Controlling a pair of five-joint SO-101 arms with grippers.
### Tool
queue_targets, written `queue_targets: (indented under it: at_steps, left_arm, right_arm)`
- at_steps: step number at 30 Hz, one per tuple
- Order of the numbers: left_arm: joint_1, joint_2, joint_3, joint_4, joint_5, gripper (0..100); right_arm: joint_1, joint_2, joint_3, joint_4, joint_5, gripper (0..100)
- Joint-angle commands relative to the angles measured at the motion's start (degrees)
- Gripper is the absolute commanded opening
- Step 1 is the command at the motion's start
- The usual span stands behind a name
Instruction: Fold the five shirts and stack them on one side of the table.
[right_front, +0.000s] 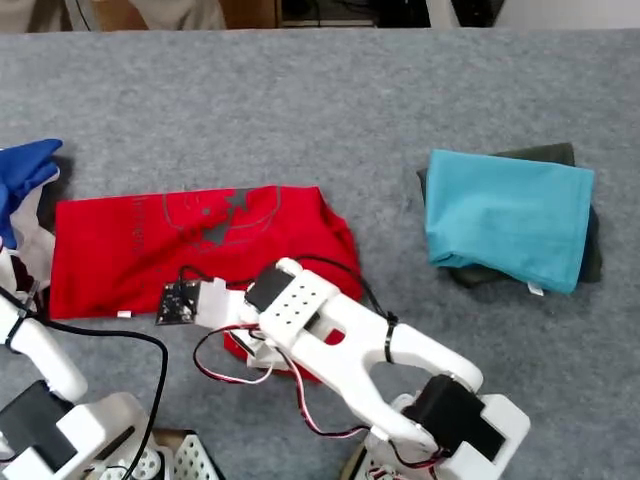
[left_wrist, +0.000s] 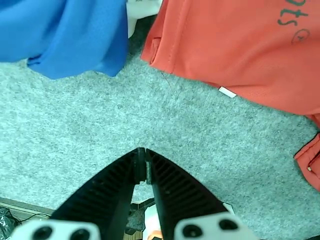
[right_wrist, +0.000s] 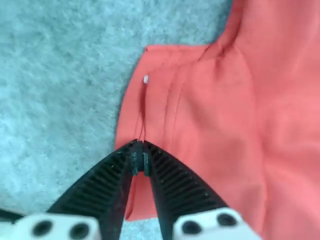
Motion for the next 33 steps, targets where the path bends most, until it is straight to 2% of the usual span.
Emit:
queue_targets:
  at_steps: [1, 5, 10, 13, 21, 28, 33]
  left_arm:
    - [-0.26, -1.71, -0.35, -0.18, -0.62, 2]
    - [-0.18, -1.71, -0.35, -0.18, -0.62, 2]
    - [-0.18, -1.71, -0.35, -0.18, -0.62, 2]
    - [-0.44, -1.71, -0.35, -0.18, -0.62, 2]
    - [-0.53, -1.98, -0.35, -0.18, -0.53, 2]
    - [-0.53, -1.89, -0.35, -0.18, -0.53, 2]
    - [-0.62, -1.98, -0.35, -0.18, -0.44, 2]
  right_arm:
    - [-0.84, -3.74, -4.09, 2.29, -0.09, 0.9]
    - [-0.84, -1.89, -2.95, 1.05, 0.00, 2.9]
    - [-0.84, 6.73, -0.22, -5.98, 0.00, 17.3]
    - [-0.84, 11.65, -1.19, -7.03, -0.09, 21.7]
    - [-3.03, 9.10, -5.85, 1.05, -0.09, 21.7]
    - [-4.88, 10.77, -0.66, -4.92, -0.53, 21.6]
    - [-4.70, 13.05, -2.07, -5.71, -2.20, 10.6]
